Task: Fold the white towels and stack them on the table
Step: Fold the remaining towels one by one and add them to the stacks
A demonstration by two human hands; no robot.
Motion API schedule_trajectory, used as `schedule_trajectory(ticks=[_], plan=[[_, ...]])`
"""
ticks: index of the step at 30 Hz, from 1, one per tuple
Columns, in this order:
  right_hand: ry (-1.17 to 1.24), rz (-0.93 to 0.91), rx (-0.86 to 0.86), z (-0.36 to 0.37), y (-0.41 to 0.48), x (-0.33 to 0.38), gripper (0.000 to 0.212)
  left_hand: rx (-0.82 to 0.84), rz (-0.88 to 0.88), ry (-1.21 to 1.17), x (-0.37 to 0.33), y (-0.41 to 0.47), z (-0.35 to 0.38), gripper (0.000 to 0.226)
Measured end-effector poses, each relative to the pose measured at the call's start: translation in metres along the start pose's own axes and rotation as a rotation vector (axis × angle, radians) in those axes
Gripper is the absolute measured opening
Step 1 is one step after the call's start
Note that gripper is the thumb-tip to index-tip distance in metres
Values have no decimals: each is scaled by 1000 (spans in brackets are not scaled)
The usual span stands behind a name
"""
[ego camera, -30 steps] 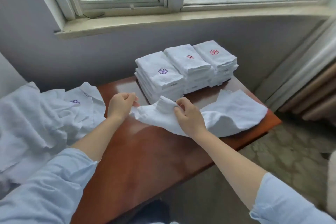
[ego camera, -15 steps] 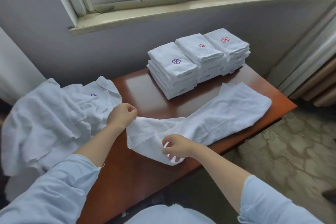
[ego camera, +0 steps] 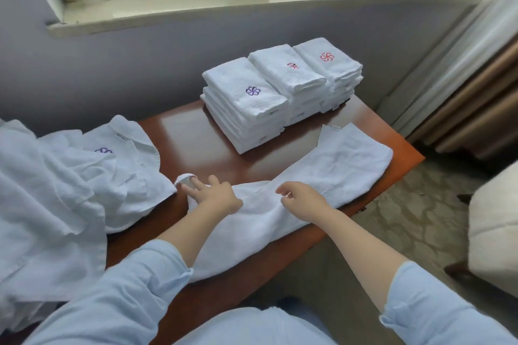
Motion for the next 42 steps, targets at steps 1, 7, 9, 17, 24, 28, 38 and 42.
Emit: schedule_trajectory(ticks=[1,7,9,17,24,28,38,42], plan=[[-14,5,-5,-7,3,-7,30,24,-2,17,-9,2,-1,60],[-111,16,-32,-45,38,-52,34,232,49,224,-55,23,-17,63],[-166,-10,-7,-59,59,-68,38,190,220,321,-74,32,-25,49],[-335,-214,80,-109,162,-132,58,-19,160,-189,-172,73,-24,44],[-472,-538,191,-120,212,-159,58,-179,-36,-250,-213,67,-4,28],[-507,-645,159,-115,221,-165,50,-305,-114,-346,-219,54,0,21],[-456,-689,109,-143,199,-159,14,-508,-129,-534,-219,7,-14,10],[-502,-658,152,-158,162,-177,3,-461,-83,-531,-230,-23,-2,11]])
Point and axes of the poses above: each hand's wrist, its own y-axis towards the middle knuckle, its own z-axis out of the palm, x = y × z, the point moved 1 cm from there along y, towards the middle knuckle, and after that the axes turned 12 degrees about -x, right-handed, at the moved point
